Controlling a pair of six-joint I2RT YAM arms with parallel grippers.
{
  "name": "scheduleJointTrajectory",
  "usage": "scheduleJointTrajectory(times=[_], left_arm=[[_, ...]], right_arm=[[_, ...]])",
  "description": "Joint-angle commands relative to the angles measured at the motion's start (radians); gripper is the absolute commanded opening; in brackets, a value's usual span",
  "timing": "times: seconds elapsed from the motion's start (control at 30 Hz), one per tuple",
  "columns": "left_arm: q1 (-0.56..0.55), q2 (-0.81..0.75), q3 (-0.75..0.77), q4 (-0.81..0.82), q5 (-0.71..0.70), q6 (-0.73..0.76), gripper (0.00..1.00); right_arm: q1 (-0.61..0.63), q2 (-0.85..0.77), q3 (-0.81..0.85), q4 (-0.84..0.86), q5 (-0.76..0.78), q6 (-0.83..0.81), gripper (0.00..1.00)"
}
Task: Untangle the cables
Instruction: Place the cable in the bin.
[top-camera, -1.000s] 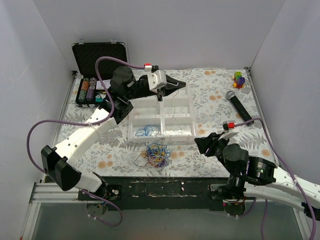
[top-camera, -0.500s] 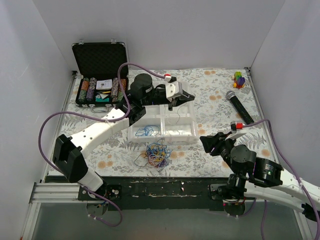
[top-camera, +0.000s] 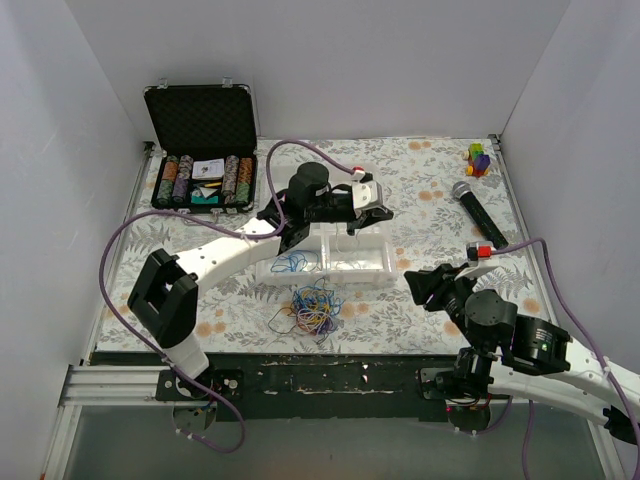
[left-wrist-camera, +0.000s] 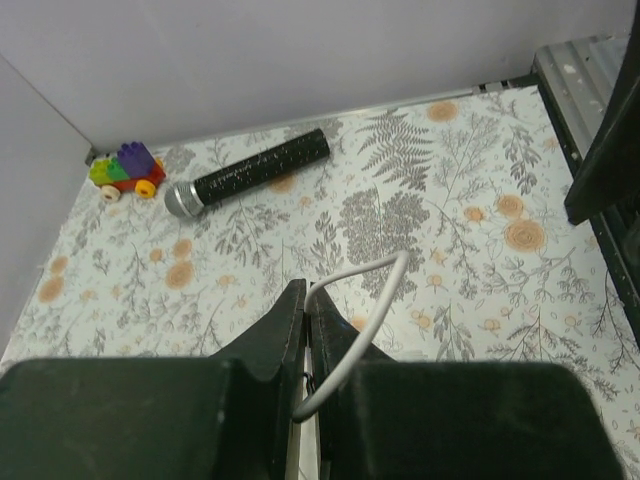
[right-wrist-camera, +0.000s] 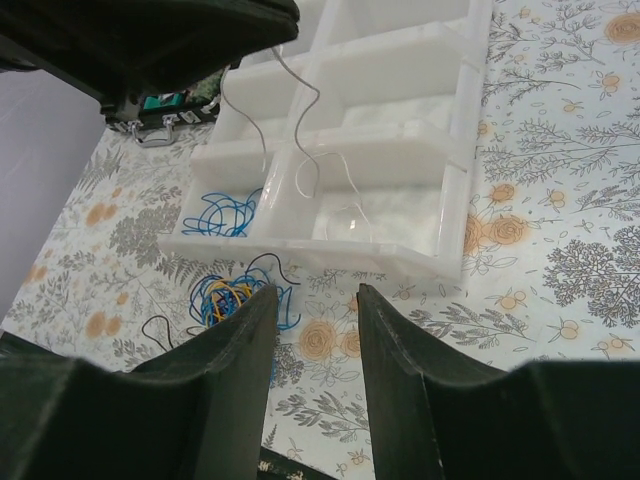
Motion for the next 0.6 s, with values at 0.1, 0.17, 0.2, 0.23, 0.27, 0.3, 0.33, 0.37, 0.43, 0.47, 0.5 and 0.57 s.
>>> scheduleJointTrajectory(times=[0.1, 0.17, 0.2, 0.23, 0.27, 0.3, 0.33, 0.37, 0.43, 0.47, 0.5, 0.57], left_arm=[[-0.002, 0.035, -0.049, 0.065, -0.067, 0.051, 0.00], [-0.004, 0.047, -0.052, 0.071, -0.076, 0.040, 0.00], [-0.005, 0.050, -0.055, 0.074, -0.078, 0.031, 0.00], [-0.008, 0.053, -0.058, 0.078, -0.078, 0.025, 0.00], [-0.010, 0.053, -0.063, 0.082, -0.078, 0.016, 0.00], [-0.013, 0.058, -0.069, 0.085, -0.078, 0.005, 0.00], [-0.016, 0.064, -0.071, 0.084, -0.075, 0.002, 0.00], [-0.017, 0.065, -0.080, 0.085, -0.073, -0.001, 0.00], [-0.025, 0.070, -0.091, 0.091, -0.072, 0.002, 0.00], [-0.027, 0.071, -0.094, 0.090, -0.068, 0.002, 0.00], [-0.027, 0.076, -0.097, 0.084, -0.064, 0.003, 0.00], [-0.028, 0.078, -0.104, 0.071, -0.062, 0.009, 0.10]], right_arm=[[0.004, -0.024, 0.025, 0.005, 0.030, -0.013, 0.45], [0.004, -0.022, 0.023, 0.007, 0.030, -0.011, 0.45], [0.004, -0.022, 0.022, 0.008, 0.030, -0.011, 0.46], [0.004, -0.022, 0.020, 0.010, 0.027, -0.013, 0.45], [0.004, -0.021, 0.020, 0.011, 0.028, -0.014, 0.45], [0.004, -0.021, 0.019, 0.014, 0.027, -0.014, 0.45], [0.004, -0.019, 0.019, 0.018, 0.025, -0.017, 0.45], [0.004, -0.019, 0.020, 0.021, 0.024, -0.020, 0.45], [0.004, -0.016, 0.026, 0.027, 0.016, -0.026, 0.45], [0.004, -0.016, 0.031, 0.025, 0.015, -0.028, 0.45], [0.004, -0.013, 0.036, 0.024, 0.013, -0.030, 0.45], [0.004, -0.011, 0.042, 0.019, 0.015, -0.030, 0.45]])
